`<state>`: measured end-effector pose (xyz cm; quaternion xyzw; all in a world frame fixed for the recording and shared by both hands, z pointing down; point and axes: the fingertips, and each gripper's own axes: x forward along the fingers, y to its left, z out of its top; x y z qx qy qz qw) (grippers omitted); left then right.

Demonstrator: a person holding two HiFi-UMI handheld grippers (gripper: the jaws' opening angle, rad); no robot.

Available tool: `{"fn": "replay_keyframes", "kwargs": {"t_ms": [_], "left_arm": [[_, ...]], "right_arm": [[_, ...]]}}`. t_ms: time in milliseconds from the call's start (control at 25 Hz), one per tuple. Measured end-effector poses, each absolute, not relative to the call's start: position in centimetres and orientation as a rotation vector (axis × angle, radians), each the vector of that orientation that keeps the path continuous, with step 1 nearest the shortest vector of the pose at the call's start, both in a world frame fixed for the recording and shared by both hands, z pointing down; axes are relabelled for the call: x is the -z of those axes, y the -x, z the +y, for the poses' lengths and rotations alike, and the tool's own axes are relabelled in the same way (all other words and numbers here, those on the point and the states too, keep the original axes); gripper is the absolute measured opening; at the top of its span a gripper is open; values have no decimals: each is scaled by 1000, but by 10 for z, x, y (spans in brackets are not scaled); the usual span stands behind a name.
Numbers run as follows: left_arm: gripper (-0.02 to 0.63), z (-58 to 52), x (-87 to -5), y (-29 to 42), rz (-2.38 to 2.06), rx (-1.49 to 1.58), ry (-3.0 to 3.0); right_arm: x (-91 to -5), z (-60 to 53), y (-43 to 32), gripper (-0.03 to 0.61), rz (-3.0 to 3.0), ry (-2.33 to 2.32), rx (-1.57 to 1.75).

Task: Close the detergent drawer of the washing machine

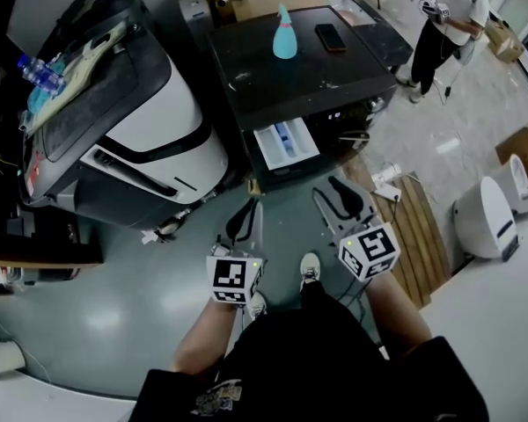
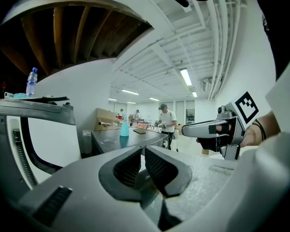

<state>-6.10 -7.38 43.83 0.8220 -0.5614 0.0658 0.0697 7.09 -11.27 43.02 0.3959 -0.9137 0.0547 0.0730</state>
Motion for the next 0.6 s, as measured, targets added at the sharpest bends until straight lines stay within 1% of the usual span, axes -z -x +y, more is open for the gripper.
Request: {"fn": "replay_keyframes", "kwargs": {"t_ms": [40,160,440,600], "left_arm": [[17,-79,-443,59,-1695,-211,-2460],[79,-94,-453,54,-1704,-247,-2433],[167,-124,-478,45,-1772,-311,-2349],[192,-137,-502,40,-1798,-361,-2281]], "right_arm": [[-434,-120,-73,163,-2743,-1182,-167],[-448,-140,-79,181,-2732,-1155,-193],[-480,-174,-88,210,-2692,-1057,-251],[-501,-192,-98,224,-2666,-1013,-266]]}}
